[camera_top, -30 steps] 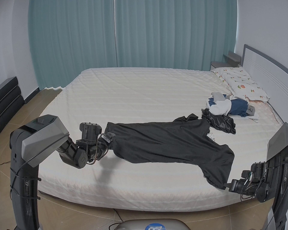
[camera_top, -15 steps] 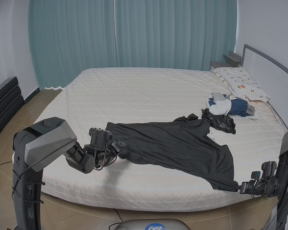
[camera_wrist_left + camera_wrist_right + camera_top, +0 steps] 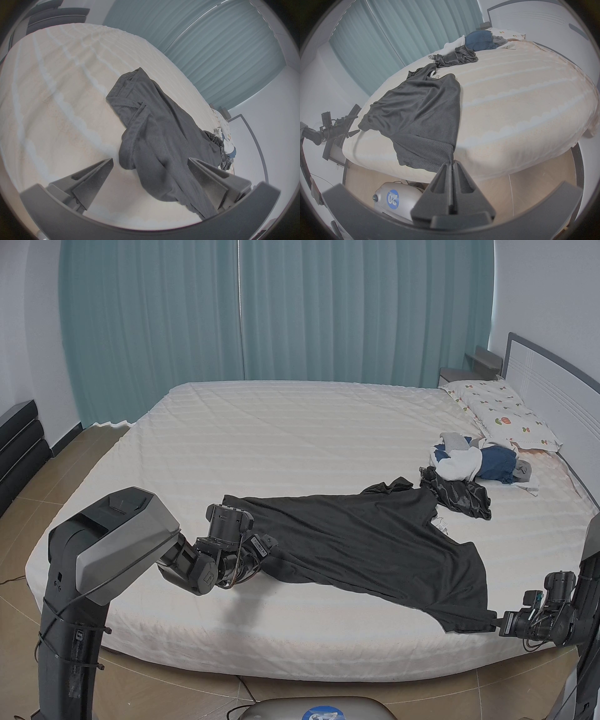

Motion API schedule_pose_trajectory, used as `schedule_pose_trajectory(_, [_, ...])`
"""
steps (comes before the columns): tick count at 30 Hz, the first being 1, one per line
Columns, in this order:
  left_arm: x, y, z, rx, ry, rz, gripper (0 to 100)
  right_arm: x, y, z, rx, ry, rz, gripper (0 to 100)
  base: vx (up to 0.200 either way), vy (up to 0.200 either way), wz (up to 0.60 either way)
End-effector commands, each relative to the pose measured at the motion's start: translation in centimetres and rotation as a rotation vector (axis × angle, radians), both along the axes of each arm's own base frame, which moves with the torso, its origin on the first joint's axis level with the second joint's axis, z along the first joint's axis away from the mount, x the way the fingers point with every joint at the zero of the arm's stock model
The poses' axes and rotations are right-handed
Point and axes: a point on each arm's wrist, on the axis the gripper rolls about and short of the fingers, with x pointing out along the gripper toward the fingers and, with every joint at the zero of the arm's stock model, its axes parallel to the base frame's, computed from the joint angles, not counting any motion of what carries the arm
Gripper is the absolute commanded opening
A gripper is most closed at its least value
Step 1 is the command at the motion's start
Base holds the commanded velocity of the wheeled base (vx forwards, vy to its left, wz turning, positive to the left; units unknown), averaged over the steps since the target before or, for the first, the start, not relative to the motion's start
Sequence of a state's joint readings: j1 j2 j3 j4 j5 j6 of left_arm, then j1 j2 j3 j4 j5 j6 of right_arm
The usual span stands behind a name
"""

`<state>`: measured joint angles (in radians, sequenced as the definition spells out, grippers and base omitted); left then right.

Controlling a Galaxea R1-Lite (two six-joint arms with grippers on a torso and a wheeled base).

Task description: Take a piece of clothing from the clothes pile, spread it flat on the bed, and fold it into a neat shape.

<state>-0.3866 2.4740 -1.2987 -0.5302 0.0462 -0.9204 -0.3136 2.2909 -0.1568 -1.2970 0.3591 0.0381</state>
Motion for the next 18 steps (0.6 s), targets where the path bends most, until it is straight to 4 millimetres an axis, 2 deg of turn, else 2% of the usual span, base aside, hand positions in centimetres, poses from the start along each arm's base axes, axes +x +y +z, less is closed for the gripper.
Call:
schedule_pose_trajectory(1, [0.9, -0.2, -1.1, 0.005, -0.003, 0.006, 0, 0.3, 0.1, -0.2, 0.002, 0.000, 0.006, 0, 0.000, 0.000, 0.00])
schedule_pose_trajectory(10, [0.9, 0.5, -0.6, 0.009, 0.010, 0.023, 0, 0.8, 0.0, 0.3, 0.054, -0.041, -0.029, 0, 0.000, 0.000, 0.00])
schedule_pose_trajectory(13, [0.1, 1.0, 1.0, 0.017, 0.027, 0.029, 0, 0.8, 0.0, 0.3, 0.063, -0.062, -0.021, 0, 0.000, 0.000, 0.00])
schedule_pose_trajectory(18, [-1.9, 3.3, 5.8, 0.025, 0.067, 0.047, 0, 0.7, 0.0, 0.6, 0.077, -0.082, -0.005, 0, 0.000, 0.000, 0.00])
